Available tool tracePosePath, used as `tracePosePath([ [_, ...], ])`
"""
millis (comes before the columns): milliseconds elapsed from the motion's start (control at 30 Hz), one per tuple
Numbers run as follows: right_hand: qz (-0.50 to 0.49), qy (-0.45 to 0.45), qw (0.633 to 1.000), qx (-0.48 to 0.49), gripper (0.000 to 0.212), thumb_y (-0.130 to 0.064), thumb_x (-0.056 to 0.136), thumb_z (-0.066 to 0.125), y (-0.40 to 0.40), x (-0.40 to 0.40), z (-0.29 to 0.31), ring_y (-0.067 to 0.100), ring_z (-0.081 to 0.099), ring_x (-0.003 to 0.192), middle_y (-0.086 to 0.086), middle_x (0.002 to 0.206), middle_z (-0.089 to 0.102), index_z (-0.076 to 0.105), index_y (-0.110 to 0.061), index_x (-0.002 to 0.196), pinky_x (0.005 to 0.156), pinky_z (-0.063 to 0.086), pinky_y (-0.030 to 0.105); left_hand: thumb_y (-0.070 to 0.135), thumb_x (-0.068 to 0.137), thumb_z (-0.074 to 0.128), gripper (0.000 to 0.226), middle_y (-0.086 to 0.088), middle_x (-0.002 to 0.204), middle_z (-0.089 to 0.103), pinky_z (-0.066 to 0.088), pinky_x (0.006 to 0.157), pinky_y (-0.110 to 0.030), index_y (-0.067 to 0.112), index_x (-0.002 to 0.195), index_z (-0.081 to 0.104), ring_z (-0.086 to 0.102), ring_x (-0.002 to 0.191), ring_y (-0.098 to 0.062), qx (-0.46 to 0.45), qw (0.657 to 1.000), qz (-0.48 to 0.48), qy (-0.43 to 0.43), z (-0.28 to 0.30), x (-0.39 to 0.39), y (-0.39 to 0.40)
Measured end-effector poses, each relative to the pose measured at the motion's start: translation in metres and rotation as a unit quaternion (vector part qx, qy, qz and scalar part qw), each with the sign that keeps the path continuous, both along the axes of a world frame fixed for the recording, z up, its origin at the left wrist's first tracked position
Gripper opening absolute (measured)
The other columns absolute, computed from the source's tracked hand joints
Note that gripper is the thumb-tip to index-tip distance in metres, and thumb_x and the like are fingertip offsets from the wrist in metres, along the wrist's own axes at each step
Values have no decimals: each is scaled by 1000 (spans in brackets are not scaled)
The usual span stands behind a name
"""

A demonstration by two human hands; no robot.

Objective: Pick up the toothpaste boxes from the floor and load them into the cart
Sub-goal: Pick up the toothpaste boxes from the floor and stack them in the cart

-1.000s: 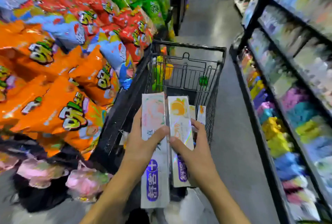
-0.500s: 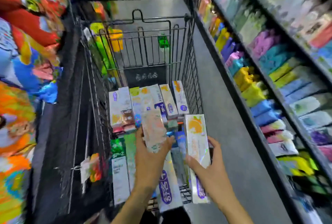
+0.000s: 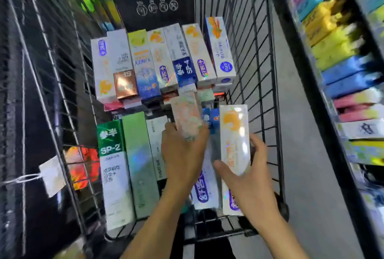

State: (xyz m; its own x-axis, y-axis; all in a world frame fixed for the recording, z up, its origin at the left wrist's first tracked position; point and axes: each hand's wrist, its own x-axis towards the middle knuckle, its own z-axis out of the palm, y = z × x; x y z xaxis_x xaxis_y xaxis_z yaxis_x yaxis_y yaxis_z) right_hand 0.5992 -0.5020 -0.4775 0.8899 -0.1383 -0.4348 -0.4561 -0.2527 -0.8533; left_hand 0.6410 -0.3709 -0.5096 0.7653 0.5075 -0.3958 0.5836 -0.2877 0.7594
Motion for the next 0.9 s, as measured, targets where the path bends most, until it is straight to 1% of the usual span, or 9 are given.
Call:
tracePosePath([
  [67,-8,13,1000,6,75,-16,78,84,-4,-3,-2,-8,60,108,-35,114,58,38,-56,122,88,54,20,65,73,59,41,10,85,65,51,66,-34,29,93,57,63,75,-9,20,999,-36,14,-1,-1,2],
  [133,-11,24,1000,7,74,-20,79,84,-8,-2,0,-6,62,107,-36,114,60,37,-59,120,87,54,26,70,73,57,45,11,85,67,54,70,-36,30,94,58,65,77,-11,44,995,-82,36,-1,1,3],
  [267,-3,20,1000,5,70,-17,79,83,-14,2,2,-15,60,98,-46,101,57,36,-58,114,75,49,13,67,81,64,48,3,94,68,49,74,-33,23,99,59,64,87,-22,78,984,-139,85,-3,10,5],
  [400,-8,15,1000,0,72,-15,79,84,-15,2,3,-13,61,98,-44,102,57,37,-58,113,73,48,5,64,82,67,49,2,96,70,50,77,-32,20,105,66,64,91,-22,54,983,-151,87,-7,15,3],
  [633,4,13,1000,-4,68,-14,77,84,-16,5,7,-19,59,94,-47,98,56,39,-54,111,69,43,0,61,86,65,43,12,83,62,42,60,-21,20,100,63,57,72,-3,32,987,-128,87,-10,18,7],
  [700,15,16,1000,-8,70,-15,78,84,-16,8,10,-18,59,91,-50,95,54,38,-56,110,67,44,1,66,83,65,53,6,90,64,53,68,-30,18,103,60,62,78,-13,16,988,-119,100,-13,19,6],
  [767,23,19,999,-17,71,-19,77,84,-16,10,12,-14,62,91,-48,96,56,36,-62,108,67,49,9,66,82,66,58,-1,97,63,55,72,-36,14,107,58,62,87,-23,6,984,-133,118,-13,20,4],
  [833,30,19,999,-30,72,-22,76,84,-16,13,12,-12,63,91,-46,97,58,35,-67,106,71,52,17,63,84,66,60,-2,99,57,47,65,-31,10,112,56,56,88,-23,25,975,-171,143,-14,22,1],
  [900,37,14,998,-41,72,-20,77,84,-16,15,10,-15,62,91,-50,95,56,36,-64,107,71,51,14,63,85,66,66,-6,100,55,39,68,-27,6,116,53,54,92,-26,60,964,-199,167,-14,23,0],
])
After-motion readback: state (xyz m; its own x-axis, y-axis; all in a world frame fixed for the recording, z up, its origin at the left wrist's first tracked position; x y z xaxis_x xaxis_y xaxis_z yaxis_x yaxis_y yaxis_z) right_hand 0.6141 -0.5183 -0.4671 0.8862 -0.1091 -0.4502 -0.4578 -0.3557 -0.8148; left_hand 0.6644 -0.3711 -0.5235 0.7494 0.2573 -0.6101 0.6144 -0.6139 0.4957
